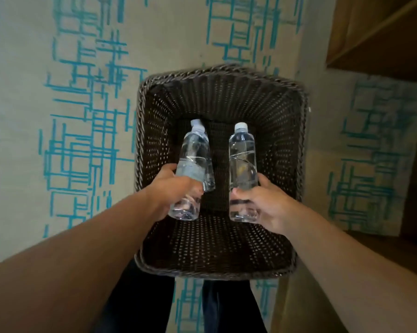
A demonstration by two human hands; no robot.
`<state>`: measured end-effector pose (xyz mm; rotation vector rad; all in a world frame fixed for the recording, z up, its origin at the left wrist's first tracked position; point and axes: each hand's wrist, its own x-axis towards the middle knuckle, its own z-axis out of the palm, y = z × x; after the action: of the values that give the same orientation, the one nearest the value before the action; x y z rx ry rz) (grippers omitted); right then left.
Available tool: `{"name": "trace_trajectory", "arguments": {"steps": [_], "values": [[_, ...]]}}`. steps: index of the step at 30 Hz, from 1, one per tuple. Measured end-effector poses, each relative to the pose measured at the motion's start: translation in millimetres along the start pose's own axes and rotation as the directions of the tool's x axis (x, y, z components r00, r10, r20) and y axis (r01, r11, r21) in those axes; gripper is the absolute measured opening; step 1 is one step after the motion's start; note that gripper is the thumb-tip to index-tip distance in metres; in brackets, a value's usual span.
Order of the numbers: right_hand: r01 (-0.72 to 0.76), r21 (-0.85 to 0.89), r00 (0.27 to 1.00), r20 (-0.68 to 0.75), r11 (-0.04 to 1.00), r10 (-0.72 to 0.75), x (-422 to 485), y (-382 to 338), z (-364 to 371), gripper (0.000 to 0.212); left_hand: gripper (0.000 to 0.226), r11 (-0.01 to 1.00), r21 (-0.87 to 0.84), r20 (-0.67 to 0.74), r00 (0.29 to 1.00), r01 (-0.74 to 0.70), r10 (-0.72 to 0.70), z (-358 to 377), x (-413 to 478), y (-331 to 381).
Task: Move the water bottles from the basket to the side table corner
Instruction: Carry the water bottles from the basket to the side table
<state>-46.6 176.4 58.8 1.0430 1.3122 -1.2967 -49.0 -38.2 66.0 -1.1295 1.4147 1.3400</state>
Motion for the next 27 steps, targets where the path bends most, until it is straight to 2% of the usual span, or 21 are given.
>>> {"name": "trace_trajectory", "arguments": {"steps": [4,6,7,10,14,18,21,23,25,27], "values": [[0.006,0.079,0.993,0.114,0.997,-0.015,-59.6,-23.7,-2.9,0.039,0.054,0.994,-0.037,0.115,0.988,-0.099,0.103,-1.9,-58.9,27.8],[0.046,0.092,0.985,0.163,0.995,-0.061,-99.0,-38.0,-5.5,0.044,0.033,0.986,-0.064,0.161,0.973,-0.154,0.162,-0.8,-96.3,44.3],[0.071,0.122,0.979,0.179,0.99,-0.093,-119.5,-44.6,-6.5,0.05,0.029,0.981,-0.086,0.18,0.966,-0.174,0.187,-0.4,-115.7,52.6],[0.112,0.236,0.962,0.216,0.965,-0.165,-186.8,-59.9,-6.1,0.072,0.026,0.963,-0.173,0.219,0.945,-0.208,0.244,-4.5,-174.0,71.7],[0.149,0.323,0.917,0.308,0.935,-0.252,-281.6,-69.4,-2.9,0.061,0.019,0.95,-0.244,0.274,0.926,-0.196,0.261,-7.1,-272.7,91.6],[0.229,0.383,0.853,0.364,0.895,-0.374,-391.4,-75.6,8.4,0.048,0.031,0.923,-0.295,0.308,0.889,-0.249,0.339,-10.3,-375.8,107.1],[0.25,0.472,0.843,0.323,0.846,-0.429,-455.2,-64.6,16.6,0.033,0.034,0.89,-0.353,0.252,0.887,-0.288,0.387,-11.6,-437.1,106.4],[0.271,0.501,0.837,0.299,0.822,-0.458,-491.0,-56.9,20.3,0.031,0.035,0.877,-0.352,0.251,0.87,-0.327,0.425,-12.6,-469.9,104.2],[0.309,0.484,0.827,0.289,0.819,-0.482,-524.6,-53.5,25.4,0.031,0.033,0.87,-0.306,0.262,0.844,-0.387,0.468,-16.7,-499.0,105.2],[0.363,0.459,0.822,0.252,0.811,-0.51,-555.8,-51.6,32.0,0.022,0.037,0.866,-0.286,0.309,0.816,-0.409,0.488,-23.1,-524.4,109.6]]}}
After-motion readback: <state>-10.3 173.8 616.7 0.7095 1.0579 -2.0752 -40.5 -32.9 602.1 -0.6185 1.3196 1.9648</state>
